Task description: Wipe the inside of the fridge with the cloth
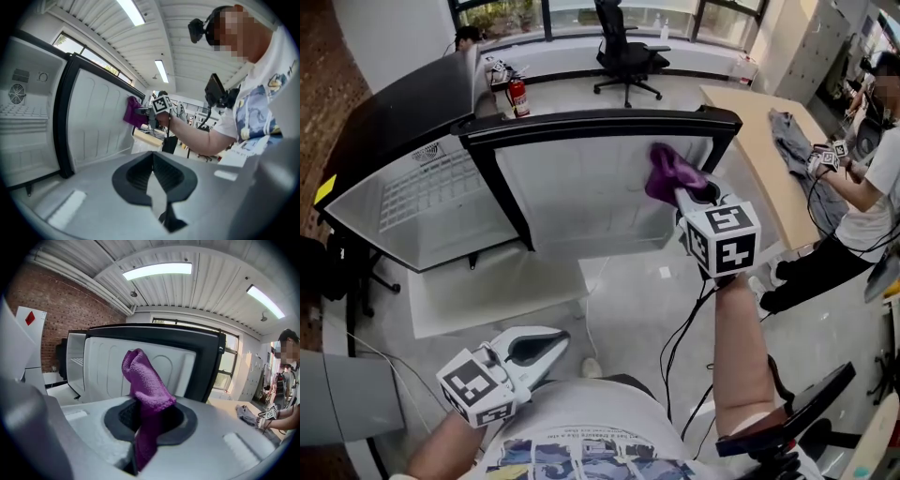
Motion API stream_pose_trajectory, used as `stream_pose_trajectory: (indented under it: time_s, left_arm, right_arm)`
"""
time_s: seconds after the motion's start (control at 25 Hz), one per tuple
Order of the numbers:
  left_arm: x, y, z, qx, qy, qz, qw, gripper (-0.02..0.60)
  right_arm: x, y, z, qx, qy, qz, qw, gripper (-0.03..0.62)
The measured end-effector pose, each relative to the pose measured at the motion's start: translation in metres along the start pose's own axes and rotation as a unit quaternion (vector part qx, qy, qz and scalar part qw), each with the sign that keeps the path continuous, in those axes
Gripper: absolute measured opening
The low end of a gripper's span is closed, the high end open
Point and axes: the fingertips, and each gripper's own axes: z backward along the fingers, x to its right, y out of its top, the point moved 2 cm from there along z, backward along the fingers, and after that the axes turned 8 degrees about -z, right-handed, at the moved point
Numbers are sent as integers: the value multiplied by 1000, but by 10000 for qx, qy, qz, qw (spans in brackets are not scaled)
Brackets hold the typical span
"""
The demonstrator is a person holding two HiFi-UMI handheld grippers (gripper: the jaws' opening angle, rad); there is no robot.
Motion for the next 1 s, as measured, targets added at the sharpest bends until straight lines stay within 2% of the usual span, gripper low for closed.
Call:
stream_pose_trajectory:
  time_s: [0.32,0.48,0.6,0.76,1.0]
  left_arm:
    - [3,-1,-6,-14,-27,26,10000,6]
    - [4,-1,-4,-40,-55,0,10000,6]
    - [3,-2,0,-65,-53,-3,10000,6]
    - [0,-5,8,-79,-22,4,10000,6]
    - [-9,-6,26,-118,43,-13,9999,6]
  right_arm:
    - [22,-7,14,-66,-407,-48,9991,54]
    - [21,-5,20,-22,-389,-105,9992,54]
    - [4,3,25,23,-129,-92,9999,54]
    - [-36,13,26,116,432,-29,9990,54]
    - [-109,19,8,211,1312,-46,9911,54]
